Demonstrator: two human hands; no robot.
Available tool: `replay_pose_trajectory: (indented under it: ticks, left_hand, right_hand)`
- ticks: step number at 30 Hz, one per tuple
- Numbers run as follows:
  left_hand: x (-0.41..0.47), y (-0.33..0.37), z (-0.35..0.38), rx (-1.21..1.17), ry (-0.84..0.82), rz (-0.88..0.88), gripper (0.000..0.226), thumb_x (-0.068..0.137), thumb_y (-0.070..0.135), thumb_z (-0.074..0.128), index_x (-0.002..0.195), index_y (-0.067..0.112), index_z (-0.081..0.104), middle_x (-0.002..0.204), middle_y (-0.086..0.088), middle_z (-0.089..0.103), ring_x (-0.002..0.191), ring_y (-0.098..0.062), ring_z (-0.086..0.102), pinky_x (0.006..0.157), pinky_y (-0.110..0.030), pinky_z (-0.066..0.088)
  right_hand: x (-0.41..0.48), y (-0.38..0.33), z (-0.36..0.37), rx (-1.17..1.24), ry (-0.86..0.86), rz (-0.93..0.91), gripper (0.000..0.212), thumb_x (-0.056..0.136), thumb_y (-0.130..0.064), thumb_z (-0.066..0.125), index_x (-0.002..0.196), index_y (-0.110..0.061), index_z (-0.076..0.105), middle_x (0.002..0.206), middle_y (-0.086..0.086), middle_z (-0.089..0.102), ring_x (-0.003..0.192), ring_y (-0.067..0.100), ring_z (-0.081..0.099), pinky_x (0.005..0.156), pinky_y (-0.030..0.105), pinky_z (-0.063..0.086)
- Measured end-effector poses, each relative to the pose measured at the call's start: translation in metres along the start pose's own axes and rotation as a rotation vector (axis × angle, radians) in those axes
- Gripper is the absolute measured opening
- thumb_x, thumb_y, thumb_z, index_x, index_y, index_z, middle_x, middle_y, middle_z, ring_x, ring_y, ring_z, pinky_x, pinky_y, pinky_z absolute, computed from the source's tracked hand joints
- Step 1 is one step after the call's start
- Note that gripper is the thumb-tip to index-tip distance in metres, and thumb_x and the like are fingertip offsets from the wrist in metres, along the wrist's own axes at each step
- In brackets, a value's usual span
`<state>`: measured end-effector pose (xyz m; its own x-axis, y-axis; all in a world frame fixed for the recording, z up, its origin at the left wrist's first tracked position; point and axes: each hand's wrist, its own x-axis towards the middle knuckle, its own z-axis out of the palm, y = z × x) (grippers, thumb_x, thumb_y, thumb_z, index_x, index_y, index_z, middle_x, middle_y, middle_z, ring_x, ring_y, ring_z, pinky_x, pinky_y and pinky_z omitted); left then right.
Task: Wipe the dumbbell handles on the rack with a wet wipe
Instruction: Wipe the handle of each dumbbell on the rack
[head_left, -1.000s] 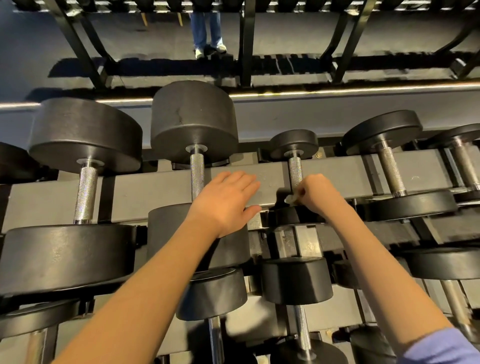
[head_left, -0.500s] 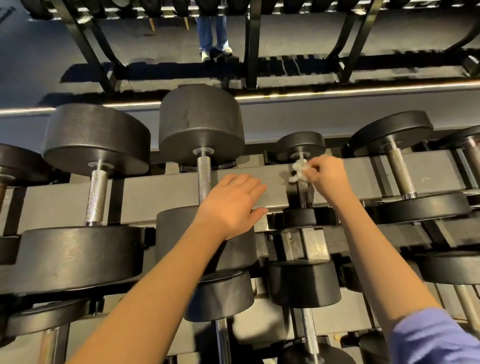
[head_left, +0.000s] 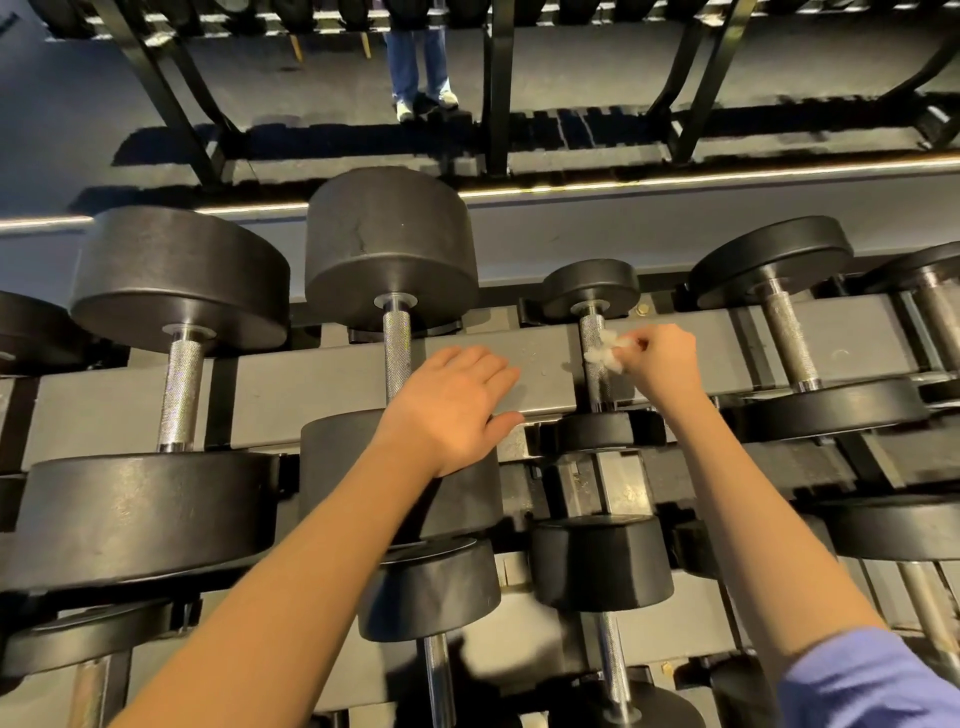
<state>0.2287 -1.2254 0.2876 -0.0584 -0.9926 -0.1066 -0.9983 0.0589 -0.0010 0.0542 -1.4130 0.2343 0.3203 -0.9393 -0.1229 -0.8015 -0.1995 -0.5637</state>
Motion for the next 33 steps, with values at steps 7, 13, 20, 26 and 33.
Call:
replay_pose_trajectory:
  ticks: [7, 13, 20, 26, 33]
  left_hand:
    - [0.0, 0.002, -0.004, 0.006, -0.025, -0.014, 0.059, 0.1, 0.05, 0.026, 0.15, 0.019, 0.027, 0.151, 0.001, 0.034, 0.14, -0.018, 0.026, 0.115, -0.034, 0.015]
    - [0.0, 0.002, -0.003, 0.03, -0.032, -0.014, 0.059, 0.1, 0.05, 0.025, 0.149, 0.019, 0.026, 0.15, 0.002, 0.034, 0.139, -0.017, 0.026, 0.114, -0.033, 0.016]
    - [0.001, 0.002, -0.005, 0.032, -0.045, -0.025, 0.058, 0.1, 0.051, 0.026, 0.149, 0.02, 0.027, 0.151, 0.002, 0.034, 0.14, -0.016, 0.025, 0.115, -0.033, 0.017]
    - [0.002, 0.002, -0.003, 0.037, -0.05, -0.02, 0.058, 0.099, 0.05, 0.026, 0.148, 0.02, 0.028, 0.15, 0.001, 0.035, 0.139, -0.018, 0.026, 0.115, -0.034, 0.017]
    - [0.001, 0.002, -0.003, 0.032, -0.045, -0.022, 0.058, 0.099, 0.05, 0.026, 0.148, 0.02, 0.028, 0.15, 0.001, 0.035, 0.139, -0.018, 0.026, 0.115, -0.034, 0.017]
  right_hand:
    - [-0.011, -0.008, 0.012, 0.225, 0.088, 0.044, 0.024, 0.091, -0.011, 0.057, 0.111, -0.003, 0.068, 0.099, 0.011, 0.068, 0.084, 0.019, 0.057, 0.071, 0.027, 0.043]
    - [-0.02, -0.004, 0.012, 0.272, -0.007, 0.05, 0.038, 0.089, -0.021, 0.066, 0.121, 0.0, 0.063, 0.115, 0.017, 0.066, 0.104, 0.026, 0.06, 0.08, 0.025, 0.043]
    - [-0.025, 0.001, 0.014, 0.284, 0.031, 0.002, 0.025, 0.093, -0.023, 0.06, 0.104, -0.004, 0.07, 0.087, 0.01, 0.067, 0.079, 0.017, 0.055, 0.065, 0.02, 0.041]
    - [-0.024, 0.001, 0.01, 0.362, 0.022, 0.024, 0.019, 0.092, -0.018, 0.06, 0.09, -0.003, 0.072, 0.077, 0.009, 0.064, 0.073, 0.016, 0.056, 0.066, 0.027, 0.043]
    - [-0.026, 0.007, 0.007, 0.231, -0.032, 0.079, 0.014, 0.087, -0.008, 0.065, 0.096, -0.001, 0.072, 0.093, 0.01, 0.067, 0.084, 0.016, 0.057, 0.076, 0.022, 0.043]
